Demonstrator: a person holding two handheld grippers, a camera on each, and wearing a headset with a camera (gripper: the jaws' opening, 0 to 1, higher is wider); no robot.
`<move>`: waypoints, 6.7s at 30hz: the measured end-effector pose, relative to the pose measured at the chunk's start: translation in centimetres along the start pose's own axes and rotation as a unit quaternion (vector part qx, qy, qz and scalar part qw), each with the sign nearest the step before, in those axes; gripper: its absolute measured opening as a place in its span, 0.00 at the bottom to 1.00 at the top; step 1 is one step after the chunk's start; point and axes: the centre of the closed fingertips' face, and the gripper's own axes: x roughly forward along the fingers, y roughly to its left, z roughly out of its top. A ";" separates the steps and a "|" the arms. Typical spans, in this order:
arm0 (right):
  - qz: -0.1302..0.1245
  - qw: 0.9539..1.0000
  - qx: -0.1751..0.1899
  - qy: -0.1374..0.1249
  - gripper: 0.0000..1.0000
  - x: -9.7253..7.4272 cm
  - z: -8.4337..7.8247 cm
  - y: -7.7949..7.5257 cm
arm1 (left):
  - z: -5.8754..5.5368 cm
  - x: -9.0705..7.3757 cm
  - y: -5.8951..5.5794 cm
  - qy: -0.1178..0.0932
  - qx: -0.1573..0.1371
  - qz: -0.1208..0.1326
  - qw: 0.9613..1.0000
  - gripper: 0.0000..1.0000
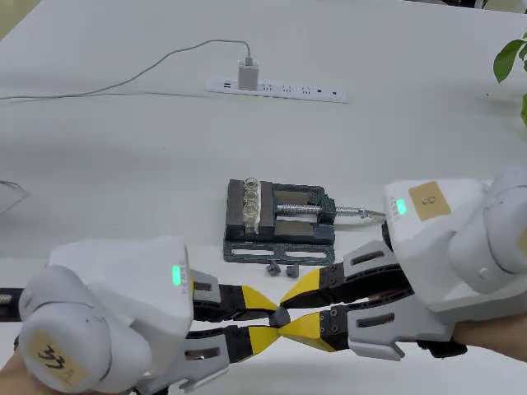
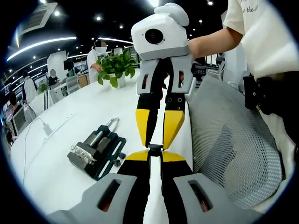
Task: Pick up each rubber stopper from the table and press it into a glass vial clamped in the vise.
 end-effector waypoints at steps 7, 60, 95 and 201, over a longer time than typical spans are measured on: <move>0.005 1.000 0.004 -0.009 0.08 -0.2 0.5 0.0 | 0.4 -0.2 0.1 -0.025 -0.020 -0.004 0.999 0.03; 0.034 0.999 -0.025 0.031 0.06 -0.4 0.0 1.0 | 0.4 0.0 -1.2 -0.030 -0.023 -0.038 0.999 0.04; 0.031 0.997 -0.029 0.062 0.06 -0.5 -1.6 -0.6 | -4.5 -2.5 4.3 0.024 -0.110 0.109 0.988 0.99; 0.064 0.922 -0.248 0.291 0.06 5.4 1.4 -20.7 | -9.9 -3.6 5.4 0.061 -0.163 0.168 0.970 0.99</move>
